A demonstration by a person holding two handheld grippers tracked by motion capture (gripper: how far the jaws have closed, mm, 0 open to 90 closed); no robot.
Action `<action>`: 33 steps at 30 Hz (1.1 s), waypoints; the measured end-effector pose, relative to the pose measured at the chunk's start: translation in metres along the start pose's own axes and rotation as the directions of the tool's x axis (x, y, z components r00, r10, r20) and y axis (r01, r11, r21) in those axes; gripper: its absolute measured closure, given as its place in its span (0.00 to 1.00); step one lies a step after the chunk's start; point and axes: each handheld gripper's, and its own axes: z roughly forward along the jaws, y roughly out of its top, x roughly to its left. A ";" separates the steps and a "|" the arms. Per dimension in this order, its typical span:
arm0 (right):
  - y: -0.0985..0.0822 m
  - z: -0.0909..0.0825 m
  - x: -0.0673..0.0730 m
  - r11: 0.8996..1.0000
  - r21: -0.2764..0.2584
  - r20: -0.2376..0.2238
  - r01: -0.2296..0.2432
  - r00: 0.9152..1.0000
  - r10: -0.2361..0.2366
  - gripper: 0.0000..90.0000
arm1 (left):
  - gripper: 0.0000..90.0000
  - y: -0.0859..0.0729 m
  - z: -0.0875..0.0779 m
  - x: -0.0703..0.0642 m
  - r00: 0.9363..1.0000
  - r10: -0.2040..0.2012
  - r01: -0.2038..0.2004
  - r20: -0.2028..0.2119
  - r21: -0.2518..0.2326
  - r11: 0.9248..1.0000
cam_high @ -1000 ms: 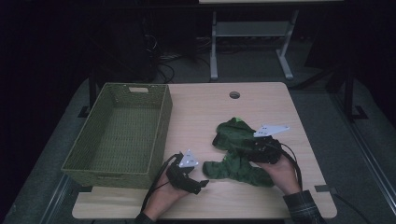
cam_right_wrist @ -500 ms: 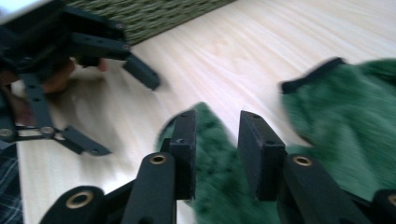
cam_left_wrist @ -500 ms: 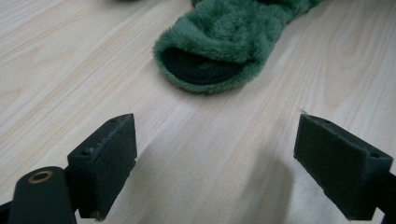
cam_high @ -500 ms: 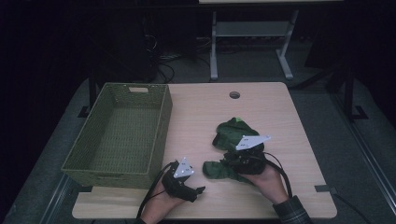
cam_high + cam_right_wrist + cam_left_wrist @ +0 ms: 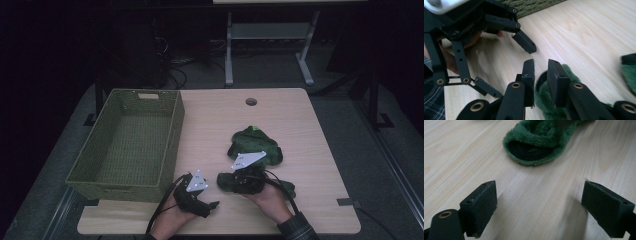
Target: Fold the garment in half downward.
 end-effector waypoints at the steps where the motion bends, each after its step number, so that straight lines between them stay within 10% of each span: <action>1: 0.000 0.003 0.001 1.000 0.006 0.000 0.006 1.000 -0.006 0.84 | 0.14 0.000 0.000 0.000 1.000 -0.002 0.002 0.000 0.000 1.000; 20: -0.014 0.034 0.003 0.994 0.097 0.100 0.048 0.993 -0.058 0.95 | 0.15 0.000 -0.001 0.001 1.000 0.006 -0.006 0.002 0.007 1.000; 33: -0.019 0.019 0.009 0.993 0.104 -0.065 0.060 0.996 -0.054 0.97 | 0.15 0.000 0.000 0.000 1.000 0.002 -0.002 0.001 0.004 1.000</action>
